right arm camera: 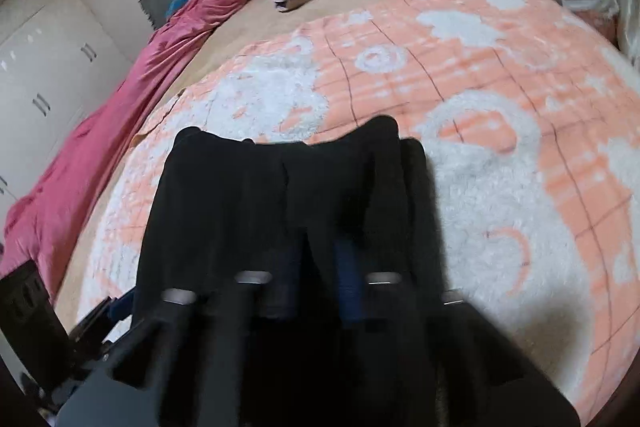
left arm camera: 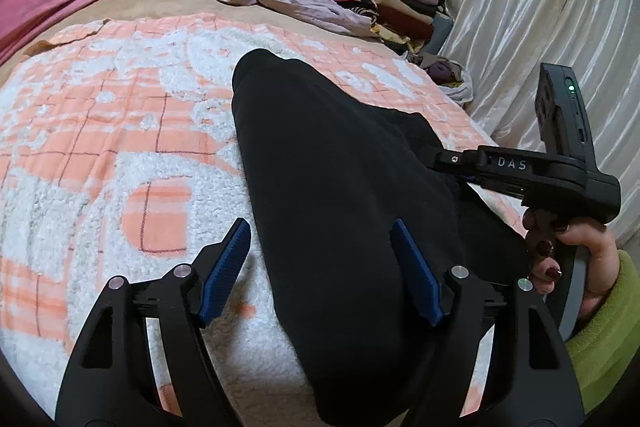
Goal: Fold small clothes
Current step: 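Hold the folded stack down with the right gripper and smooth it flat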
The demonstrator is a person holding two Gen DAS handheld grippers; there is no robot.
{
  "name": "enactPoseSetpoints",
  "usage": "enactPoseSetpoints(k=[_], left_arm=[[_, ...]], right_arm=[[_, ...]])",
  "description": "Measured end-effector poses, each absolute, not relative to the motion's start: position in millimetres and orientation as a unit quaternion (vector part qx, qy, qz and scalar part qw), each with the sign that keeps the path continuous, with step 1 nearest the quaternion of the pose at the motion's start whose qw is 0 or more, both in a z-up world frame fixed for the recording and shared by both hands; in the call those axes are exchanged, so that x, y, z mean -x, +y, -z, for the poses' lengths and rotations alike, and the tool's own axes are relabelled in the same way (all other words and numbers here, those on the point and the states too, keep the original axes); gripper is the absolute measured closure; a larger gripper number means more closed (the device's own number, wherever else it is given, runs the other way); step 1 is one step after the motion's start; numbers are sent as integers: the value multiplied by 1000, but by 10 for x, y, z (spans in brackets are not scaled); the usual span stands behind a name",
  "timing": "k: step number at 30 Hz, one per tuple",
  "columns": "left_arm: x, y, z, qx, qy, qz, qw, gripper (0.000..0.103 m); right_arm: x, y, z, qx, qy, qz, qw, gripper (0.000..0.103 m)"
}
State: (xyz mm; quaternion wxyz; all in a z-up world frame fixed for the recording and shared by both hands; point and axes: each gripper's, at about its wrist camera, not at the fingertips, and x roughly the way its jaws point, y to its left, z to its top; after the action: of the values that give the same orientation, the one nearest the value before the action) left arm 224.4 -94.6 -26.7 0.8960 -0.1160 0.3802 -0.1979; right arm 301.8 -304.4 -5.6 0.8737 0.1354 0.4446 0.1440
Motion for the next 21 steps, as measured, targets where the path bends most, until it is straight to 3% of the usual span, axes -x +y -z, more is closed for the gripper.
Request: enactPoseSetpoints(k=[5,8,12,21], left_arm=[[-2172,-1062,171,98,370,224,896,33],[-2123,-1211,215,67,375,224,897,30],[-2131,-1238,290,59,384,225,894,28],[-2160,-1096,330,94,395,236,883,28]], right_arm=[[-2925,-3011,-266,-57,389,-118,912,97],[-3044,-2980,-100,-12,405,-87,910,96],[-3112,-3019,155,-17,414,-91,905,89],[-2456,-3357,-225,-88,367,-127,917,68]])
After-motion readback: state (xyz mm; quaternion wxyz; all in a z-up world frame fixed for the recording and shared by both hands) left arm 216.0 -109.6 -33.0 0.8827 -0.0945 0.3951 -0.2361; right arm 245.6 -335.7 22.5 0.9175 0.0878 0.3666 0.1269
